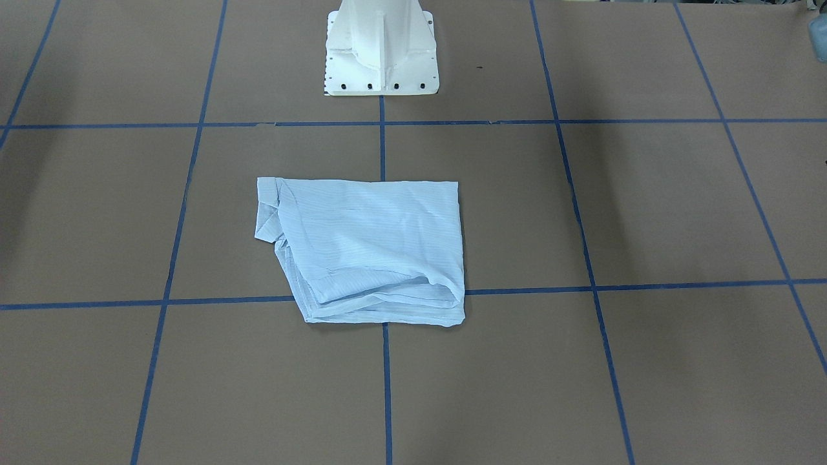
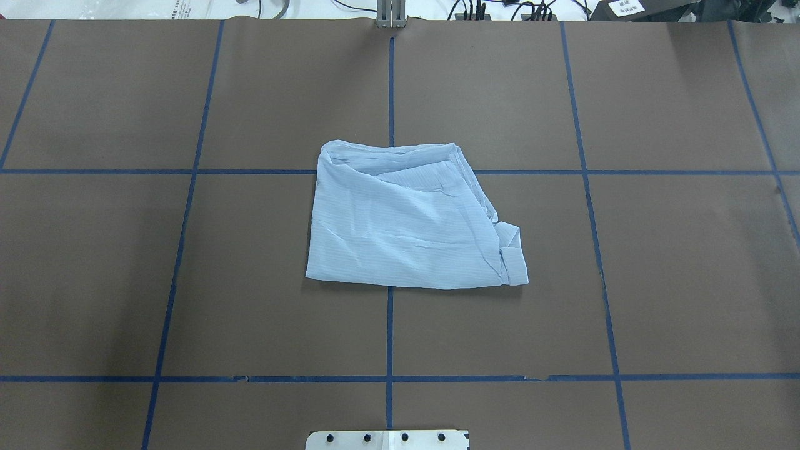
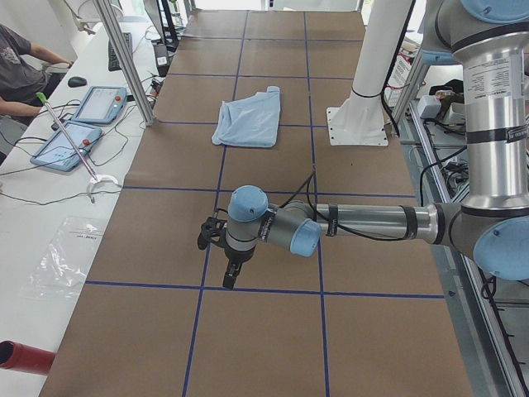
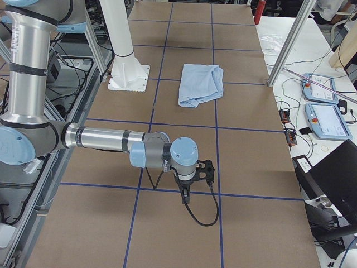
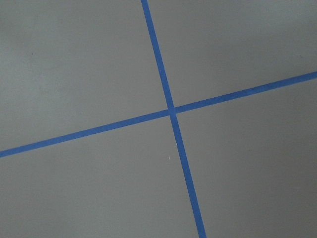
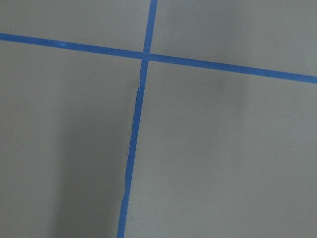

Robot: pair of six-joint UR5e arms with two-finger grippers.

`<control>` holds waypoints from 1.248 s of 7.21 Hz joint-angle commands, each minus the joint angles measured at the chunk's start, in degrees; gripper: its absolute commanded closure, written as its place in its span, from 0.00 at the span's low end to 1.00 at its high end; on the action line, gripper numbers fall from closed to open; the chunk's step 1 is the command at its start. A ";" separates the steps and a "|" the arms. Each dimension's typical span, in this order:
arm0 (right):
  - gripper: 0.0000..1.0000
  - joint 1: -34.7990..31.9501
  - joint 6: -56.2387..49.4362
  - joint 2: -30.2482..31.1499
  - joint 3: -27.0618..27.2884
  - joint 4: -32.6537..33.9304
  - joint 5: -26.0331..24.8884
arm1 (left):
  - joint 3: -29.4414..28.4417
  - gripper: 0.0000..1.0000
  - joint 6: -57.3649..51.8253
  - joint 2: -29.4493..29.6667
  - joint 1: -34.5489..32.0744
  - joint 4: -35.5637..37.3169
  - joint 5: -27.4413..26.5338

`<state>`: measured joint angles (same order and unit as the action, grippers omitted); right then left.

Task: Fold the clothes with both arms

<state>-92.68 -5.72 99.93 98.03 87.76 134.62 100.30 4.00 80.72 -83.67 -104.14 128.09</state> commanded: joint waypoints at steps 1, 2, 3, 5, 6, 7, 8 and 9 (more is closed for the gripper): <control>0.00 -0.84 2.89 0.35 1.37 0.84 2.56 | 1.21 0.00 -0.31 -0.56 0.00 4.12 0.05; 0.00 -0.75 8.39 0.35 1.99 0.32 4.32 | 0.95 0.00 -2.05 -0.57 0.00 4.12 0.14; 0.00 -0.75 10.27 0.35 1.99 -0.04 4.86 | 0.77 0.00 -5.90 -0.31 0.00 4.47 0.05; 0.00 -0.66 10.56 0.35 1.56 -0.04 4.69 | -0.63 0.00 -6.38 -0.56 -0.09 4.65 3.54; 0.00 -0.66 10.47 0.35 1.55 -0.04 4.78 | -1.07 0.00 -6.38 -0.65 -0.52 4.56 6.61; 0.00 -0.66 10.47 0.35 1.47 -0.04 4.60 | -0.99 0.00 -7.07 -0.65 -0.96 4.74 6.65; 0.00 -0.66 10.47 0.35 1.47 -0.04 4.60 | -0.90 0.00 -7.34 -0.57 -1.49 4.83 6.65; 0.00 -0.75 10.47 0.35 1.47 -0.13 4.60 | -0.64 0.00 -6.91 -0.48 -2.02 4.83 6.65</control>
<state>-93.35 4.74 100.28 99.51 87.70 139.24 99.47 -3.04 80.15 -85.04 -99.37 134.56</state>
